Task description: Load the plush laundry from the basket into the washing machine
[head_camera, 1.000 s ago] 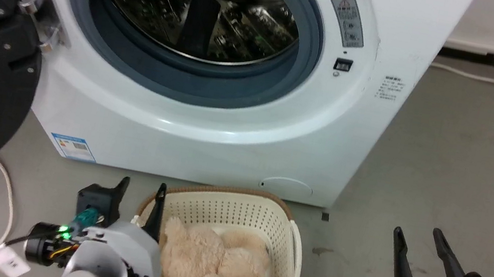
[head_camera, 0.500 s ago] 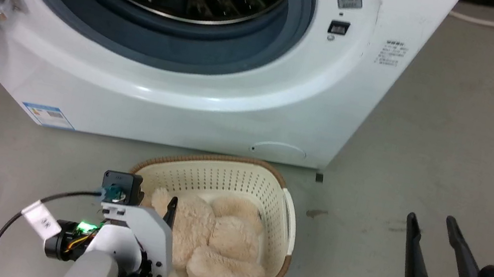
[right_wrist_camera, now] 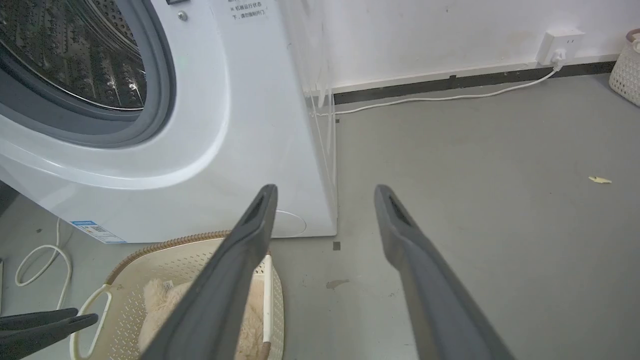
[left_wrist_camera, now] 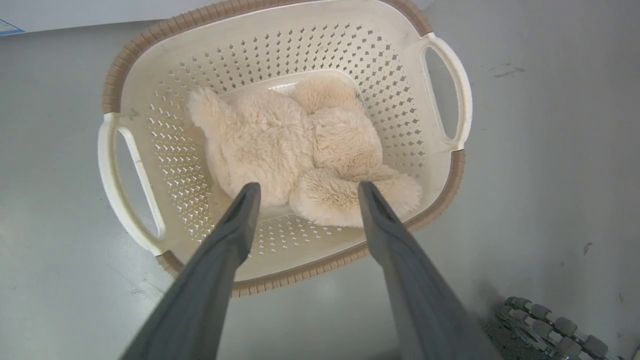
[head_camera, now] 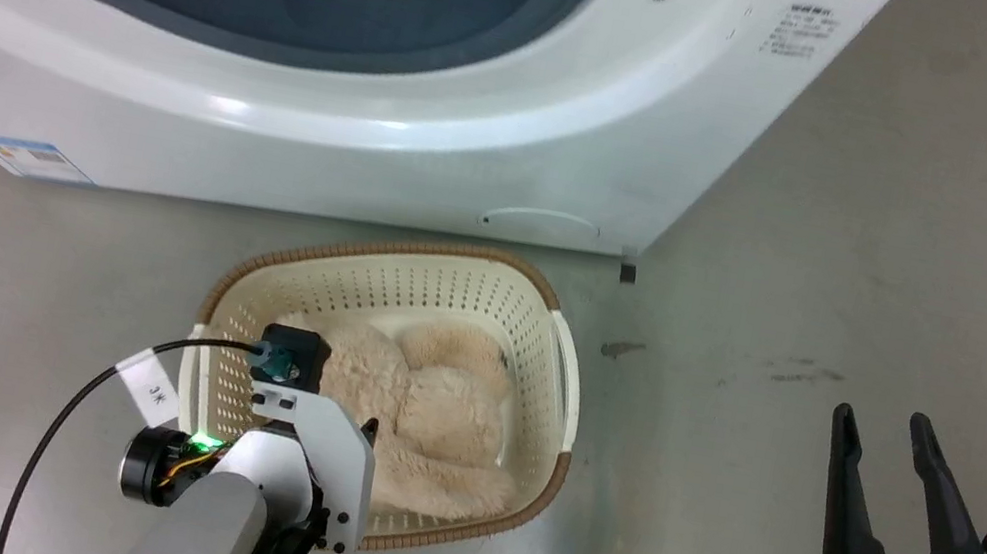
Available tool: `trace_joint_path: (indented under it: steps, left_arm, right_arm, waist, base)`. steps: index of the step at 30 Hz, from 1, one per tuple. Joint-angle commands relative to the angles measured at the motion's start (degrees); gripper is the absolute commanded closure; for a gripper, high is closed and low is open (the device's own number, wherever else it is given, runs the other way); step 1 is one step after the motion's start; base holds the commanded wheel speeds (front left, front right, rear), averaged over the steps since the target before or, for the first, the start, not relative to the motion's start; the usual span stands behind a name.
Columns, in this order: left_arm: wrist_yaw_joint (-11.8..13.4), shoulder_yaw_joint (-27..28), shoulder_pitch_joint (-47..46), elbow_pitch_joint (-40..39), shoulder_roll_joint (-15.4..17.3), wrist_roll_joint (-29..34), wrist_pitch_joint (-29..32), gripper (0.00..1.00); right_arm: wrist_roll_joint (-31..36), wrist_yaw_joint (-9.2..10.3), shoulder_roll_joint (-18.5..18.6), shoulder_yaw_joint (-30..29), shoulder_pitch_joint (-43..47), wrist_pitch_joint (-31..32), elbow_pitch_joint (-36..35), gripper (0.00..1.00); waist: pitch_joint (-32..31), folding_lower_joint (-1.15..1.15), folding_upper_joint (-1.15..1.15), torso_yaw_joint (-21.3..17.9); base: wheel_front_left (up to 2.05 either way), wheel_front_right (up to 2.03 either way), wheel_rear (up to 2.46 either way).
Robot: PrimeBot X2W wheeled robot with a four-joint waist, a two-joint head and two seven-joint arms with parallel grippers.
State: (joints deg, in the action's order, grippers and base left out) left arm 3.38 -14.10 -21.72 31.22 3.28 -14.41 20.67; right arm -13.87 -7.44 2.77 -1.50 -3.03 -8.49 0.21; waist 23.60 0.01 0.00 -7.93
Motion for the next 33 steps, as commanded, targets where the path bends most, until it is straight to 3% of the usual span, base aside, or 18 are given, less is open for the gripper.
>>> trace_joint_path:
  steps: [1,13,23,33]
  left_arm:
    - [0.13,-0.38,-1.44,0.96,0.37,-0.77,0.57,0.0]
    - [-0.25,-5.8,-5.81,5.1,1.45,-1.15,5.93,0.0]
    - [-3.35,-15.11,-10.32,7.97,4.01,2.86,10.12,0.0]
    - [-2.1,-19.98,-15.75,11.33,6.6,4.05,12.99,0.0]
  right_arm:
    - [-0.67,-0.03,0.06,-0.11,-1.08,-0.57,0.12,0.0]
    - [-3.69,-0.03,0.07,-0.3,-2.7,-2.06,-0.1,0.0]
    - [-6.67,-0.04,0.08,0.04,-4.09,-3.26,-0.29,0.0]
    - [-10.09,-0.04,0.09,0.33,-4.88,-4.47,-0.54,0.0]
  waist:
    - [1.07,-0.01,0.0,-0.47]
    - [7.61,-0.01,0.0,-2.24]
    - [12.81,-0.01,0.0,-3.88]
    - [18.26,-0.01,0.0,-6.13]
  base:
    - [0.0,0.0,0.0]
    - [0.0,0.0,0.0]
    - [0.0,0.0,0.0]
    - [0.0,0.0,0.0]
